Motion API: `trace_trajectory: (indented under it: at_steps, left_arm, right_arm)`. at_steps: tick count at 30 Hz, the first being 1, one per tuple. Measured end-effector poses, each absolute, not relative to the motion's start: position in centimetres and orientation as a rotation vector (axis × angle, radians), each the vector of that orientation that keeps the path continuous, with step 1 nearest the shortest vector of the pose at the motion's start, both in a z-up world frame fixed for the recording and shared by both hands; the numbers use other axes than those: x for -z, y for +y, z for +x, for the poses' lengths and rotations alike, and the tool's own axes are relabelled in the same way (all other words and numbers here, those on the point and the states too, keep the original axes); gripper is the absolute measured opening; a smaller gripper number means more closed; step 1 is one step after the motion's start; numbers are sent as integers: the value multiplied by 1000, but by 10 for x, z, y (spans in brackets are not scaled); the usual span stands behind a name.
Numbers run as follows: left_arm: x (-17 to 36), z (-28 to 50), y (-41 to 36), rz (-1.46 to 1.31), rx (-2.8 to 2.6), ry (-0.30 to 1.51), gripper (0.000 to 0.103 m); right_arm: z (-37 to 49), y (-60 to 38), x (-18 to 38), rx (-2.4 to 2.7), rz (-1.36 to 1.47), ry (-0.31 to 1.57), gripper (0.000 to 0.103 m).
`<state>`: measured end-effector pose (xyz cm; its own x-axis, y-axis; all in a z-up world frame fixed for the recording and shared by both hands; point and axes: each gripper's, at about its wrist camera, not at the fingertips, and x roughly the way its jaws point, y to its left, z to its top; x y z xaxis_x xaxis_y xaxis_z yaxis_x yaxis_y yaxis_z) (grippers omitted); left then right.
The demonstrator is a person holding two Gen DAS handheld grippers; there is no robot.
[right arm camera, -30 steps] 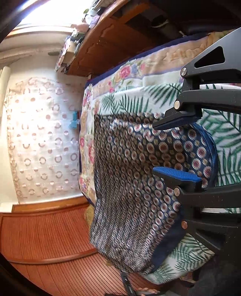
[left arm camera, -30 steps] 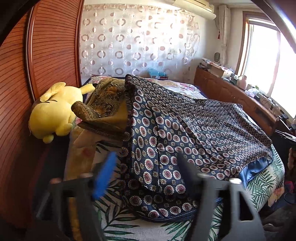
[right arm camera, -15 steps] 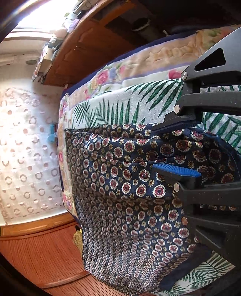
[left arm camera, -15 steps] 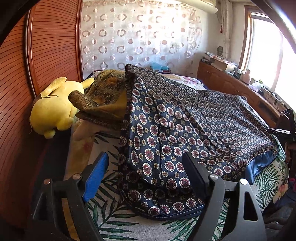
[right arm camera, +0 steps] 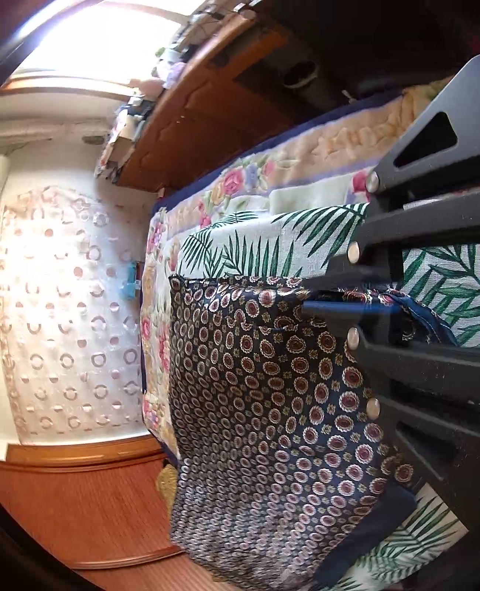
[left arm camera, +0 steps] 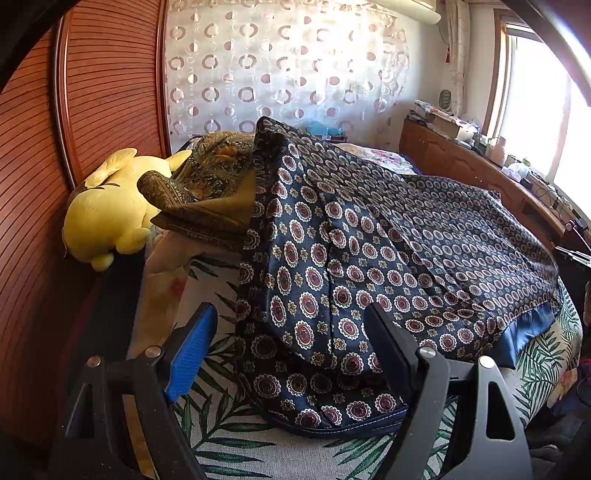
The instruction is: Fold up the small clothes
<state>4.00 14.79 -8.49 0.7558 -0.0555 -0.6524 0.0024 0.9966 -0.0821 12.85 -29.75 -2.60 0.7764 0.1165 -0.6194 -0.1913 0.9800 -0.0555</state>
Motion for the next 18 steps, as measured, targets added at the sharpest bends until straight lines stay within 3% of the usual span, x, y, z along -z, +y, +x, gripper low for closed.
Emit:
trace_trajectory:
  at_steps: [3, 18]
  left_arm:
    - [85, 41, 148, -80, 26, 715, 82]
    - [101, 37, 159, -88, -3, 759, 82]
  right_arm:
    - [117, -291, 20, -245, -86, 643, 46]
    - [109, -255, 51, -371, -138, 705, 47]
